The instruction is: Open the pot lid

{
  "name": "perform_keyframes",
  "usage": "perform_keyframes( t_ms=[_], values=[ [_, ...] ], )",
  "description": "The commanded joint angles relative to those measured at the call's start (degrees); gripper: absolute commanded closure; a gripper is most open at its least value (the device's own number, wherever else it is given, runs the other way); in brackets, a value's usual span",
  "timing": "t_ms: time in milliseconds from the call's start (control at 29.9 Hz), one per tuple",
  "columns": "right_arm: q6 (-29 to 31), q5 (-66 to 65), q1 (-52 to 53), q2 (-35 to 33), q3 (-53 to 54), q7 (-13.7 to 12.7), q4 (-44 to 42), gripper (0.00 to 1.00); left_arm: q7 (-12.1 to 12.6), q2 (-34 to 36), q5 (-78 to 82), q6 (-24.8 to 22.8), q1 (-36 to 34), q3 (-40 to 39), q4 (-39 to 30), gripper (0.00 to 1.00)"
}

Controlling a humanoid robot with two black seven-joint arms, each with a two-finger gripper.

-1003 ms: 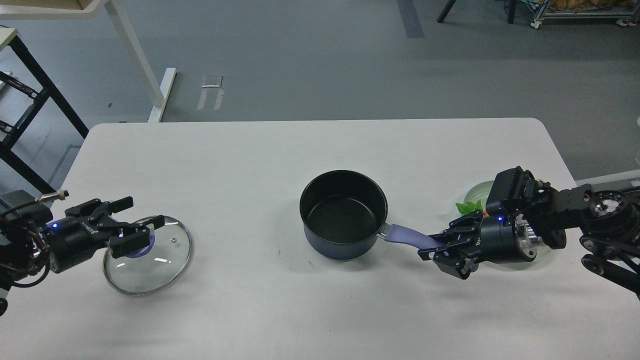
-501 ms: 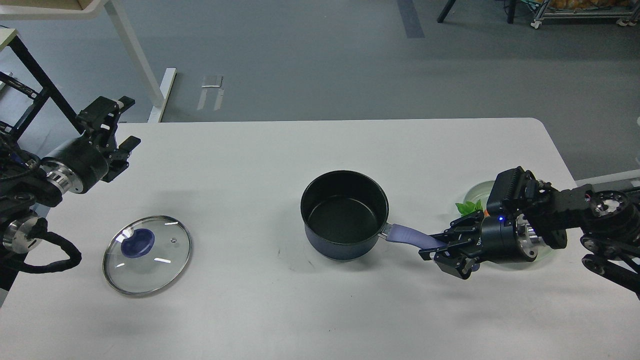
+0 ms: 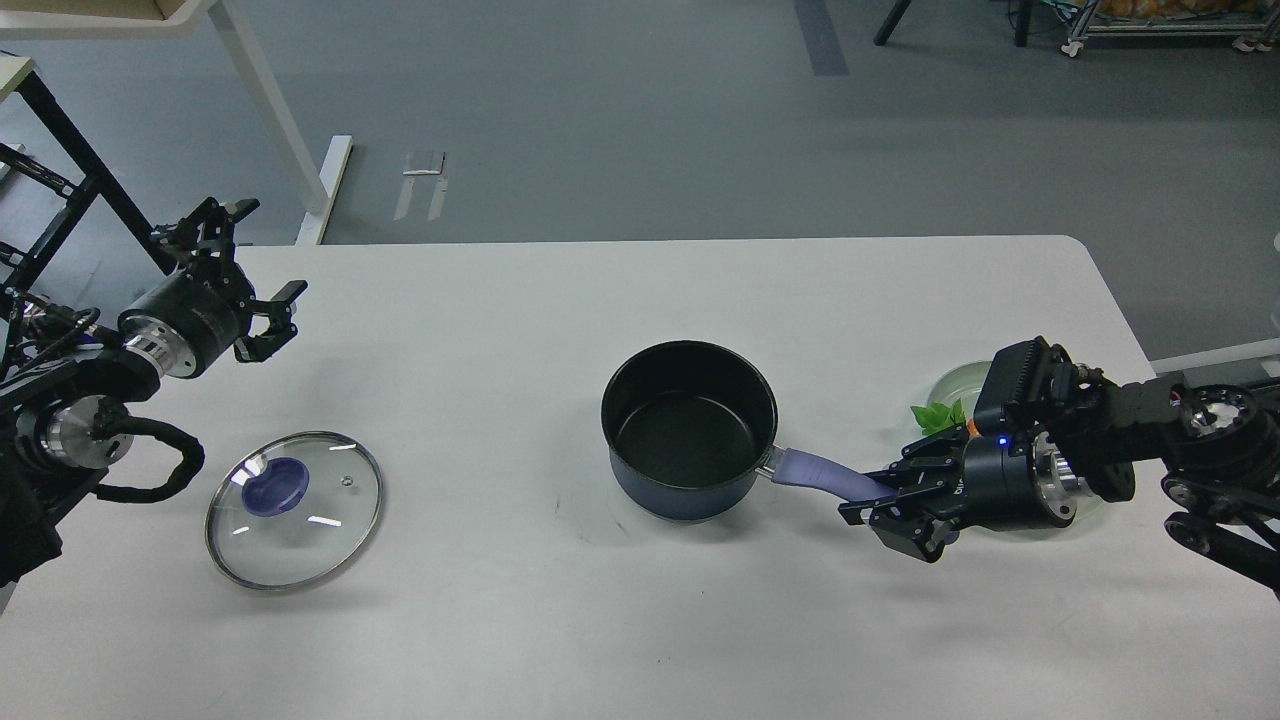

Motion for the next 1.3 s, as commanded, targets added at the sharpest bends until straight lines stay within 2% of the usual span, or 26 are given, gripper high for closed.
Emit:
perform_keyframes(
  t_ms=[0,67,201,568,869,969,1103,1270],
  values=[
    [0.01,0.0,0.0,-0.05,0.0,0.0,0.0,0.44,-1.1,-0.72,-0.15,0.0,0.05,-0.05,0.39,0.01],
    [0.01,0.09,0.0,-0.05,0.0,0.0,0.0,0.27,-1.37,-0.81,-0.15,0.0,0.05,-0.05,0.65,0.01],
    [-0.08,0.44,0.0,-0.14,0.0,0.0,0.0,0.02,-1.37,-0.81,-0.15,-0.17,0.05,-0.05,0.65,0.01],
    [-0.26,1.84,0.96,-2.5,1.23,0.0,0.7,0.01,-1.2,-0.64,-0.15,-0.26,0.05,0.04,0.56,0.01],
    [-0.52,14.49,5.36,-9.36,3.69,0.0,5.45,0.01,-1.11,-0.81,0.2,-1.32,-0.03,0.13,0.48,0.01],
    [-0.61,23.17,5.8,-9.81,7.55,0.0,4.93,0.01,-1.11,-0.64,0.2,-1.49,-0.03,0.13,0.48,0.01],
    [-2.1,44.32,5.71,-9.1,11.16,0.0,1.95,0.01,-1.11,-0.64,0.2,-1.76,-0.03,0.04,0.48,0.01],
    [-8.15,71.93,5.19,-4.37,10.64,0.0,-4.81,0.01,-1.11,-0.72,0.2,-1.76,-0.03,-0.05,0.48,0.01]
  ],
)
